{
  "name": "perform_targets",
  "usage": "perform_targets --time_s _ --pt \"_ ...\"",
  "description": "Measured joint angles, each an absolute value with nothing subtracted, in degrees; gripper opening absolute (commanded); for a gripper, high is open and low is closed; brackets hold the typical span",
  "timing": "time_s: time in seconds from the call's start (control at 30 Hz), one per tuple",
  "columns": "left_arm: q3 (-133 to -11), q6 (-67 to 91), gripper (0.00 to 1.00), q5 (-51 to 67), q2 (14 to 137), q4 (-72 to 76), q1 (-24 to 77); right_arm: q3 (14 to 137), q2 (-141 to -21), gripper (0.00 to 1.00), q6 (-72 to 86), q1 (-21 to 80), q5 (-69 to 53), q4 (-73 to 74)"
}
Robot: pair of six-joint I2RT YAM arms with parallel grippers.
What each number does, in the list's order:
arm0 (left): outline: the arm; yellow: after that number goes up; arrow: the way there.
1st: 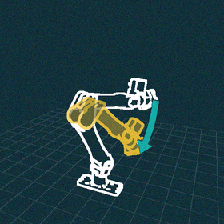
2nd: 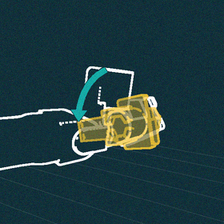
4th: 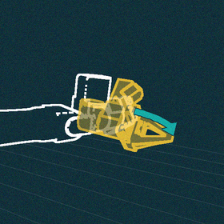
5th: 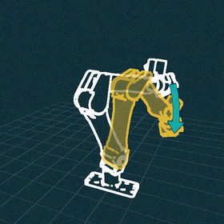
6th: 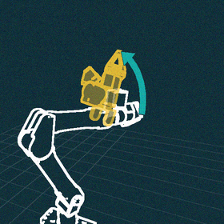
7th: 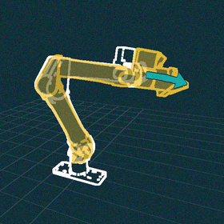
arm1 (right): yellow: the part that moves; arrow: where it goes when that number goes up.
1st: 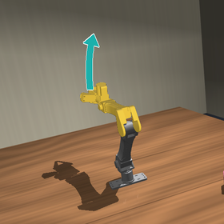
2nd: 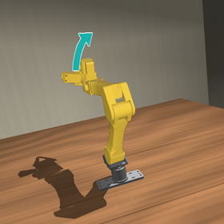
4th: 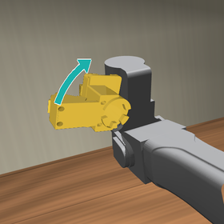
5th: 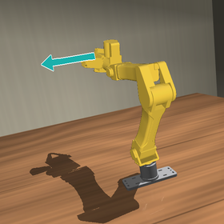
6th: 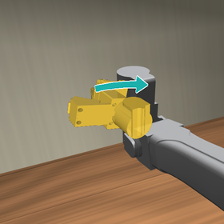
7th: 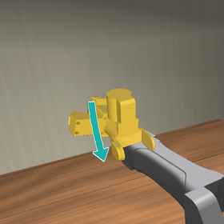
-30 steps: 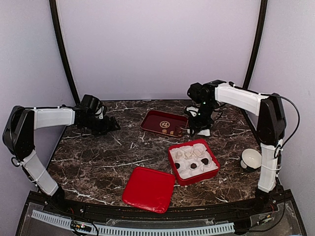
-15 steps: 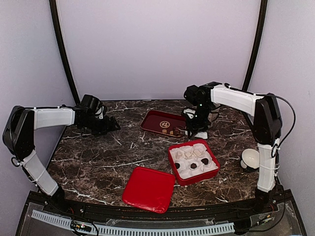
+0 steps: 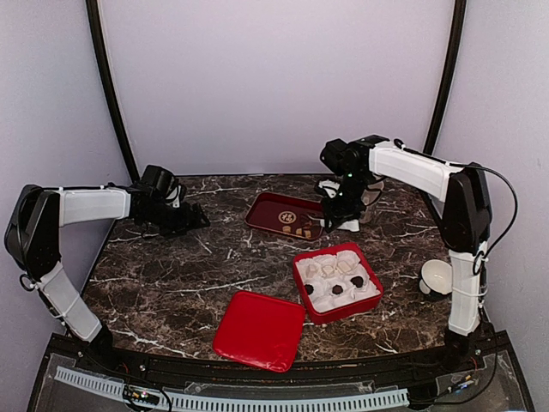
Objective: Pack the chocolate
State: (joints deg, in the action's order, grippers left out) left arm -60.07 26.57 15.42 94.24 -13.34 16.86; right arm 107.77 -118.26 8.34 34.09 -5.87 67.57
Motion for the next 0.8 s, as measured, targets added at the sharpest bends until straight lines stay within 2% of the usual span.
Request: perform_targets --time_s 0.8 --pt "-60.9 25.85 0.88 15.55 94.94 -13.32 16.86 102.63 -117.69 0.36 10.2 34.79 -6.63 66.98"
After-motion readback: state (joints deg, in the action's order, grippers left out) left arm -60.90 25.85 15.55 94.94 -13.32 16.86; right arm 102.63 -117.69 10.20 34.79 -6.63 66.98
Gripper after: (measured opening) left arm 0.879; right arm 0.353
